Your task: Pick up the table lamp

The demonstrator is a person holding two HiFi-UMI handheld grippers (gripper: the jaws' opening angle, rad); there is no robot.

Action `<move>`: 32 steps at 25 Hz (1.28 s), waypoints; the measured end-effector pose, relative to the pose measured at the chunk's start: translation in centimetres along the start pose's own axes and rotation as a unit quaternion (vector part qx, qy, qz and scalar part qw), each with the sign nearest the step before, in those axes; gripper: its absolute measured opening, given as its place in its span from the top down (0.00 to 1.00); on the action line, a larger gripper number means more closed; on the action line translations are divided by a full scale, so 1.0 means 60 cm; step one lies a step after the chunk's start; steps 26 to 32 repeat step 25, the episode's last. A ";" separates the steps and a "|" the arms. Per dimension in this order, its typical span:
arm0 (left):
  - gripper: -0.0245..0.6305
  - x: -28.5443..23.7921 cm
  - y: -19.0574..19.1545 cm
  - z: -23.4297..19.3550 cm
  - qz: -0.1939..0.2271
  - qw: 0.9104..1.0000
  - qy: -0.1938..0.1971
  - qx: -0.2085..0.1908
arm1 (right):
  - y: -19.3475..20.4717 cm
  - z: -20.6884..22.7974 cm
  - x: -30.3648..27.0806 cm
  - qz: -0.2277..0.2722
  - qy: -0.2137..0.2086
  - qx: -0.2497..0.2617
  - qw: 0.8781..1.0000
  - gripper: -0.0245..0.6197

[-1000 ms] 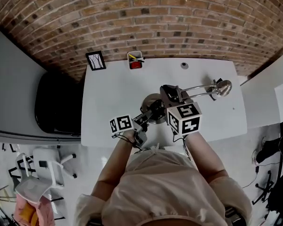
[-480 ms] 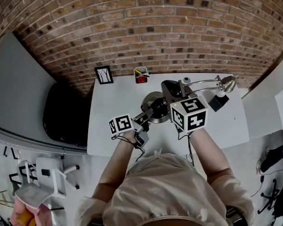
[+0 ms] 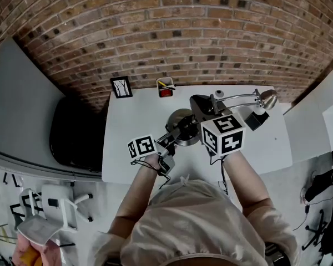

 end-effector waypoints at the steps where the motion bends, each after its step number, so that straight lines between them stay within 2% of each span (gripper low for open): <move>1: 0.74 0.000 0.000 0.000 0.000 1.000 -0.001 0.000 | 0.000 0.000 0.000 0.001 -0.001 0.001 1.000 0.90; 32: 0.73 -0.004 0.028 -0.020 -0.003 1.000 -0.011 0.008 | 0.035 0.006 0.014 -0.004 0.004 -0.012 1.000 0.90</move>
Point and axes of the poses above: the fingertips, and each gripper's own axes: x backward along the fingers, z to its right, y out of its underside, the point moved 4 cm from there along x, backward along the fingers, and after that the axes turned 5 degrees about x, right-handed, at the moved point
